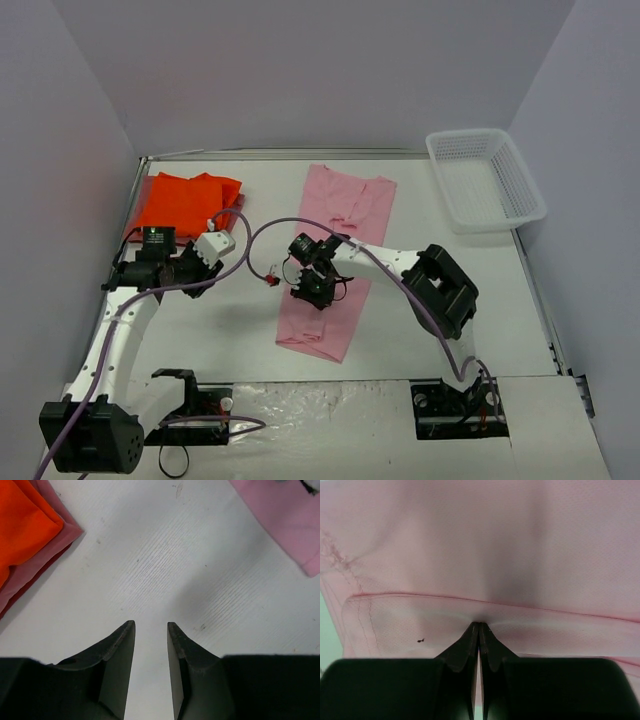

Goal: Fold and stack the t-shirts
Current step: Rotate the tshirt 90 degrees

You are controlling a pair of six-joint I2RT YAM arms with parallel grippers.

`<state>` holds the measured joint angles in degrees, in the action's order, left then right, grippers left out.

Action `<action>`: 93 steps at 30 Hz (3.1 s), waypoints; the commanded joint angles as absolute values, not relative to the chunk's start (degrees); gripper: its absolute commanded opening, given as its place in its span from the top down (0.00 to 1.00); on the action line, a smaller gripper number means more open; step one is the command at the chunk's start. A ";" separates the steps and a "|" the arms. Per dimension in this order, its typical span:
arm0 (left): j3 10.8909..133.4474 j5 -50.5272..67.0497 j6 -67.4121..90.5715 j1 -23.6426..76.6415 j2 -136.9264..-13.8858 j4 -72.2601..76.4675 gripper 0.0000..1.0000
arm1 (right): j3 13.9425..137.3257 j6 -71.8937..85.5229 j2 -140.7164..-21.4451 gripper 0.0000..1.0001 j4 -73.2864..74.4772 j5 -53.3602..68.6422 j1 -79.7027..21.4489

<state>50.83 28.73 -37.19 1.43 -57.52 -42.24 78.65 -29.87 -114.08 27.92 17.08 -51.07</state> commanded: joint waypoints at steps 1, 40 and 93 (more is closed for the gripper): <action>51.94 31.28 -38.32 1.76 -57.66 -44.03 0.69 | 74.27 -30.59 -115.75 1.00 41.39 18.72 -45.64; 73.91 52.64 -29.90 14.32 -86.20 -46.60 0.49 | 76.36 -33.40 -105.72 0.96 45.09 20.40 -14.51; 85.44 40.61 -15.56 10.64 -97.84 -31.03 0.38 | 116.94 -33.75 -136.61 0.30 53.88 27.33 -17.58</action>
